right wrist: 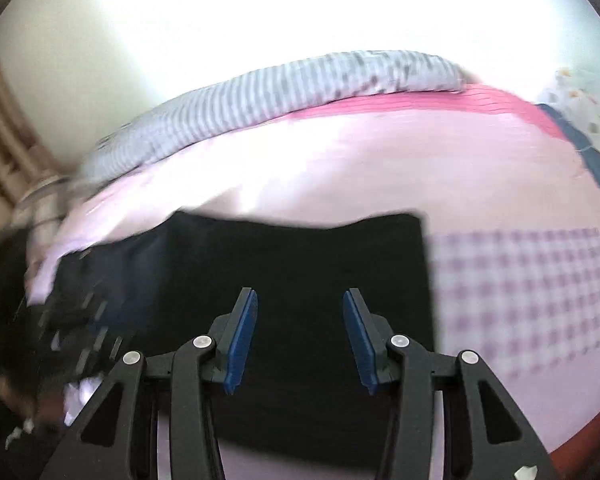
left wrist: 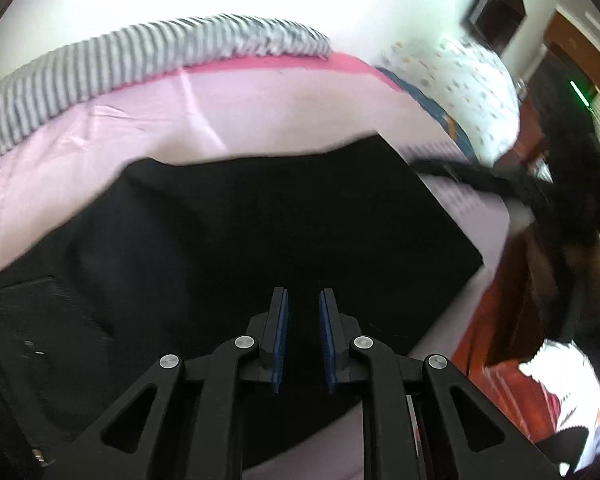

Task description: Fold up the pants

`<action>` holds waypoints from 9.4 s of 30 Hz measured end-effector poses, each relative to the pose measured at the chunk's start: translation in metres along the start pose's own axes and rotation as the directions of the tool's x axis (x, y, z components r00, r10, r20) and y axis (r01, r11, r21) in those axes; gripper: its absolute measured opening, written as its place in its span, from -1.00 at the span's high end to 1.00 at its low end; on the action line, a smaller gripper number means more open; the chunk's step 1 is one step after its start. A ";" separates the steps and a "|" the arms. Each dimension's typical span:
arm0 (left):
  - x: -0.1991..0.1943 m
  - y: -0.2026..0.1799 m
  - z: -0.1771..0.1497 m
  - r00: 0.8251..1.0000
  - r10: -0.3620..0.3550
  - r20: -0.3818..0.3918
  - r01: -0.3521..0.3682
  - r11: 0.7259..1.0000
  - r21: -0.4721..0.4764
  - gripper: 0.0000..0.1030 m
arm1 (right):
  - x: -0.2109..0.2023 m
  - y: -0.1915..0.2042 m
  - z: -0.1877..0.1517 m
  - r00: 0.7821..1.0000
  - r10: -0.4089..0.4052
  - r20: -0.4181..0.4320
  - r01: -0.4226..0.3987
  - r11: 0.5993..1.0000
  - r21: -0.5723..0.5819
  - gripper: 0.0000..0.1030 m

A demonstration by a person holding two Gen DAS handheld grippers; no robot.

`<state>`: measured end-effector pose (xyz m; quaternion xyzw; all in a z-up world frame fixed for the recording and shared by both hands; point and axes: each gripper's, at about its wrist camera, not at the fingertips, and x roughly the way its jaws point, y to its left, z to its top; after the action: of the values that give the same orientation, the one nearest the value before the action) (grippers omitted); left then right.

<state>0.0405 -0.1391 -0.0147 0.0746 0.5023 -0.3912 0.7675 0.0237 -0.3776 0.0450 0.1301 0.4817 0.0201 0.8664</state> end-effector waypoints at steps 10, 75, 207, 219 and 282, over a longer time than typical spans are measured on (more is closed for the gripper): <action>0.025 -0.016 -0.021 0.996 -0.044 -0.080 0.046 0.999 0.026 0.67 | 0.064 -0.030 0.022 0.990 -0.110 -0.088 0.115 0.992 0.047 0.59; -0.139 0.256 -0.231 0.919 0.034 0.394 0.351 0.389 -0.852 0.04 | 0.005 0.103 -0.033 0.997 -0.006 -0.073 0.005 1.000 -0.012 0.03; 0.021 0.018 0.005 0.981 0.192 0.004 -0.191 0.976 -0.102 -0.33 | -0.009 -0.060 -0.068 0.991 -0.126 -0.053 0.135 0.961 0.242 0.75; -0.001 -0.008 -0.002 0.956 0.293 0.019 -0.292 0.955 -0.049 -0.34 | -0.027 -0.051 -0.068 0.985 -0.171 -0.030 0.173 0.955 0.240 0.31; 0.008 0.069 0.010 0.993 -0.101 0.059 0.116 0.925 -0.361 0.56 | 0.020 -0.065 -0.025 0.883 0.466 -0.049 -0.422 0.836 0.350 0.47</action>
<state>0.0957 -0.1015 -0.0359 -0.1044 0.5541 -0.3347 0.7550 0.0073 -0.4318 0.0002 0.3795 0.4909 0.1488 0.7700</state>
